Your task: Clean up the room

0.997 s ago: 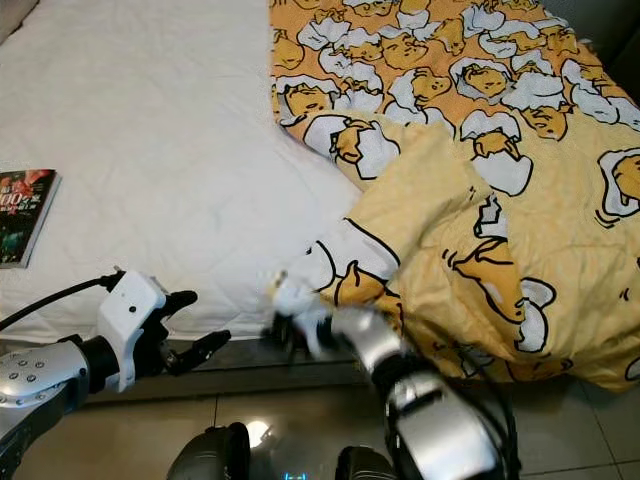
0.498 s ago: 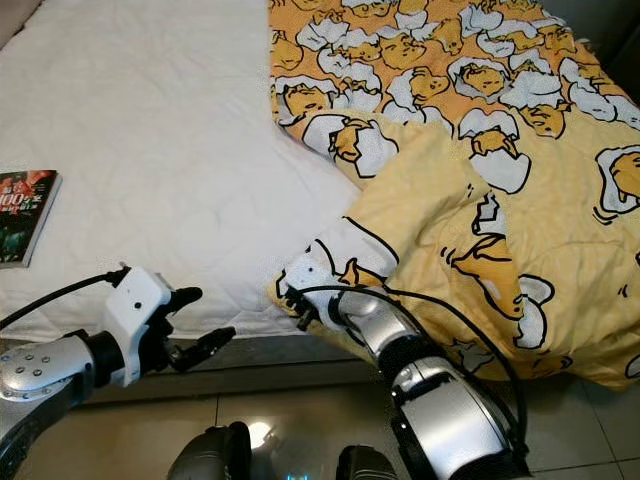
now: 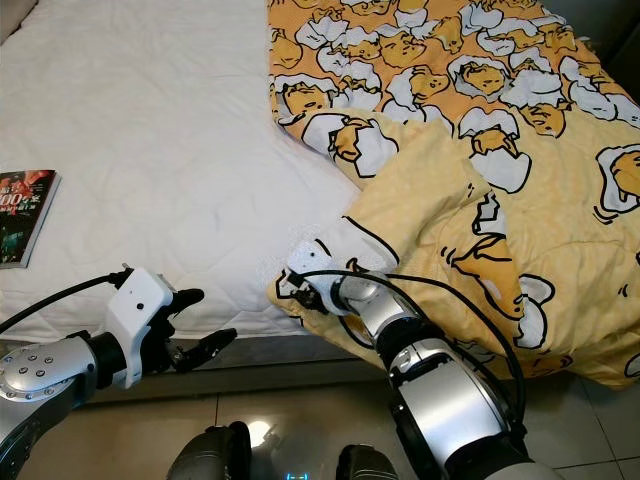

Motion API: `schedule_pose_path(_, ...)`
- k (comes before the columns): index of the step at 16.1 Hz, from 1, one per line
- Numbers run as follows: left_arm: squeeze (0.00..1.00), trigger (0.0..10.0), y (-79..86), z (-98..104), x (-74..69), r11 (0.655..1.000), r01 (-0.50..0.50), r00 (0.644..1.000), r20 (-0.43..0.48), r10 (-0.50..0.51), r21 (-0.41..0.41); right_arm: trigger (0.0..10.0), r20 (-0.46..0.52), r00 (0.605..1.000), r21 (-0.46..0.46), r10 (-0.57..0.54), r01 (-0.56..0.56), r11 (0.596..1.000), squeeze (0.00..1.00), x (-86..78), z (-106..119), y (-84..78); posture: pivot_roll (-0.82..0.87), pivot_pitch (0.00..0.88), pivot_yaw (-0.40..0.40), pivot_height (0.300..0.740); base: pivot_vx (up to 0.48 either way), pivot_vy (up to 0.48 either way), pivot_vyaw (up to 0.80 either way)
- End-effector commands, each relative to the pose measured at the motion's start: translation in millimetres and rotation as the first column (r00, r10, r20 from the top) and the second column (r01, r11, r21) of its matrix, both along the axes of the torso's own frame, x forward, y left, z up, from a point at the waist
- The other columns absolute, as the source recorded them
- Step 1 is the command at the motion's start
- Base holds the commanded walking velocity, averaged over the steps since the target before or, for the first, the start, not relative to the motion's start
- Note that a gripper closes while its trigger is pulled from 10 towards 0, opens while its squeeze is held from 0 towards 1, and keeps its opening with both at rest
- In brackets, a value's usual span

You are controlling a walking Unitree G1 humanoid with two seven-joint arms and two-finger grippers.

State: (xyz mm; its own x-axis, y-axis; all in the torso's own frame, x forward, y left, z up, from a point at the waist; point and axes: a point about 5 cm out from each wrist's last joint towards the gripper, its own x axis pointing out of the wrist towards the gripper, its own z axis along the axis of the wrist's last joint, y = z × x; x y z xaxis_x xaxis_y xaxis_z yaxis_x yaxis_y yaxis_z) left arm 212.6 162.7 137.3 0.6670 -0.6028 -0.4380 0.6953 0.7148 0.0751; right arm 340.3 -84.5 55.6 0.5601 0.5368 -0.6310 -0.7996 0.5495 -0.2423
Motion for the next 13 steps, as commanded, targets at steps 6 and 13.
schedule_pose_path(6,0.0,10.0,1.3,-3,-8.2,1.0,0.011,1.0,-0.017,-0.011,0.004,10.0,-0.017,0.999,-0.051,-0.042,0.041,0.998,1.0,2.3,-1,-6.2,0.18,0.212,0.0,0.74,0.0,0.0,0.0)
schedule_pose_path(13,0.0,10.0,3.3,7,-26.5,0.999,0.041,0.998,-0.058,-0.04,0.029,9.7,0.039,0.994,-0.187,-0.099,0.104,0.977,0.0,1.0,-10,-12.7,0.24,0.315,0.021,0.74,0.0,0.0,0.0)
